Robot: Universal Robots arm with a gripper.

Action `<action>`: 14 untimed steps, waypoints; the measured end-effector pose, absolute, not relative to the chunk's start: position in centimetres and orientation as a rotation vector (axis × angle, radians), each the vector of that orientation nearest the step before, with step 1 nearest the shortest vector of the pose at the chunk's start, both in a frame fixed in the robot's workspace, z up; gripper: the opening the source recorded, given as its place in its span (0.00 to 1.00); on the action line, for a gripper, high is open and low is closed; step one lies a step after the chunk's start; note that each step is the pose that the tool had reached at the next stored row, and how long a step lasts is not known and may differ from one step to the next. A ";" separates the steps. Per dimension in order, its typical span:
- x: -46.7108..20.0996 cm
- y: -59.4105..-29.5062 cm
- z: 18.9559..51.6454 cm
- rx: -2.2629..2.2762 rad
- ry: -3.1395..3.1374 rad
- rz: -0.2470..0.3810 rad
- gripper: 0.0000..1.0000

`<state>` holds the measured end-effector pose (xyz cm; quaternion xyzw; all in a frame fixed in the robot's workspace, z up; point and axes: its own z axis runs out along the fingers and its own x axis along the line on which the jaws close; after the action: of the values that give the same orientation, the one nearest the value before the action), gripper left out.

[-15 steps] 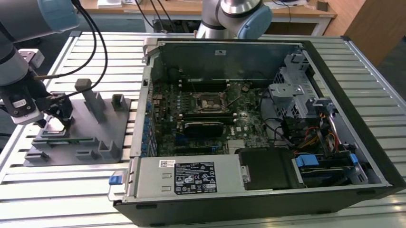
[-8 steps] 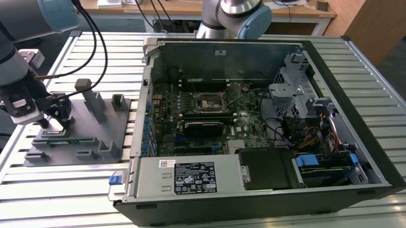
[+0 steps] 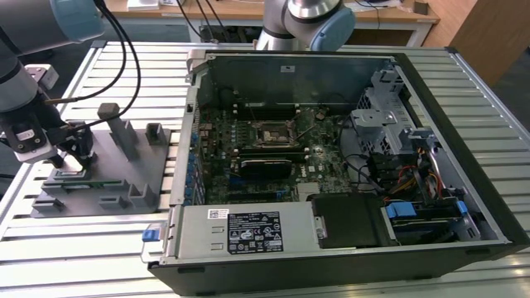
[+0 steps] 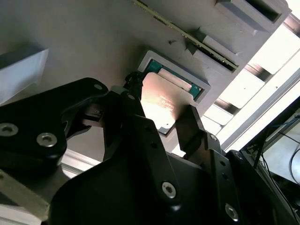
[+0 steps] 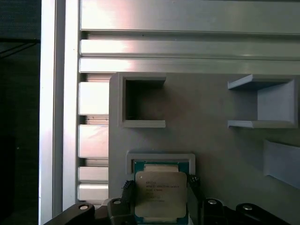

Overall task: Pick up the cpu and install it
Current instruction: 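Pick up the cpu and move it towards the insertion slot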

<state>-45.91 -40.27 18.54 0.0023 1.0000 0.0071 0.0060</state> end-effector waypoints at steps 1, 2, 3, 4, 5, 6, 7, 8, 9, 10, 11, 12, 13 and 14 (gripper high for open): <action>-45.9 -40.3 18.6 0.007 3.129 0.022 0.53; -45.9 -40.3 18.6 0.007 3.129 0.023 0.53; -45.9 -40.3 18.7 0.007 3.129 0.023 0.53; -45.9 -40.3 18.8 0.007 3.129 0.022 0.53; -45.9 -40.3 18.9 0.007 3.129 0.022 0.53; -45.9 -40.3 19.1 0.007 3.129 0.022 0.53; -45.9 -40.2 19.2 0.007 3.130 0.022 0.53; -45.9 -40.2 19.3 0.007 3.130 0.022 0.53; -45.9 -40.2 19.5 0.007 3.129 0.022 0.53; -45.9 -40.2 19.7 0.007 3.130 0.022 0.53; -45.9 -40.2 19.8 0.007 3.130 0.022 0.53; -45.9 -40.2 20.0 0.007 3.129 0.022 0.53; -45.9 -40.2 20.1 0.007 3.129 0.022 0.53; -45.9 -40.2 20.3 0.007 3.129 0.022 0.53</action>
<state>-45.90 -40.22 20.31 0.0023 1.0000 0.0072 0.0060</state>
